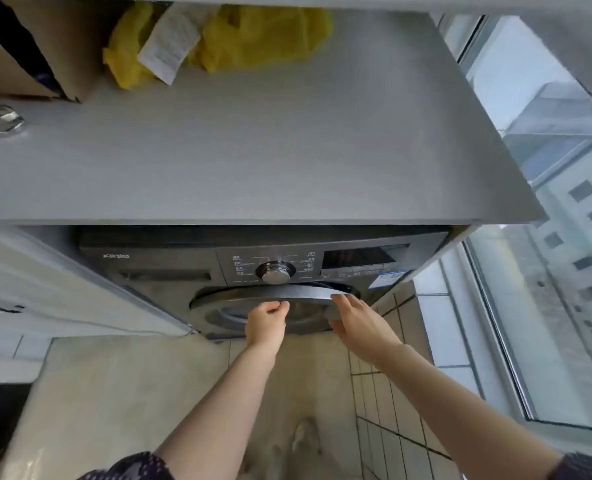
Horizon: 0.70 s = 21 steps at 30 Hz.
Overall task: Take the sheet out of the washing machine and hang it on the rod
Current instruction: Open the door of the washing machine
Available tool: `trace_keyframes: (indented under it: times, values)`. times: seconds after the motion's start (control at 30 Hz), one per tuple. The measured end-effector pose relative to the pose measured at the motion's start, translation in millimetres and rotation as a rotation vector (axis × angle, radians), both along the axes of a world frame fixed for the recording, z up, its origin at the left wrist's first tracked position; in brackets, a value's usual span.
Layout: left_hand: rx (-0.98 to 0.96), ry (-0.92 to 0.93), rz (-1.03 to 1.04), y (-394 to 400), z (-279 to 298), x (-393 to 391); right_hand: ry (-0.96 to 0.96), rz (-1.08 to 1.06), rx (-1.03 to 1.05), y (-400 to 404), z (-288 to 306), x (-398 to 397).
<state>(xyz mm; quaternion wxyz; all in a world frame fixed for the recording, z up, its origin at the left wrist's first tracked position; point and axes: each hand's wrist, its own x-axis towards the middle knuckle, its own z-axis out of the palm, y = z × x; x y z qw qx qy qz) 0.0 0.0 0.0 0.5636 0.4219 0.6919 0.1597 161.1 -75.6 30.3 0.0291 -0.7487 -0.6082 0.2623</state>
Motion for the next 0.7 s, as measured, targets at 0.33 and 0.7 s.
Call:
trace_keyframes:
  times: [0.33, 0.7]
  values:
    - [-0.324, -0.371, 0.461, 10, -27, 23, 0.004, 0.059, 0.019, 34, -41, 13]
    - [-0.211, -0.407, 0.626, 8, -39, 37, 0.096, 0.009, 0.088, 41, -55, 17]
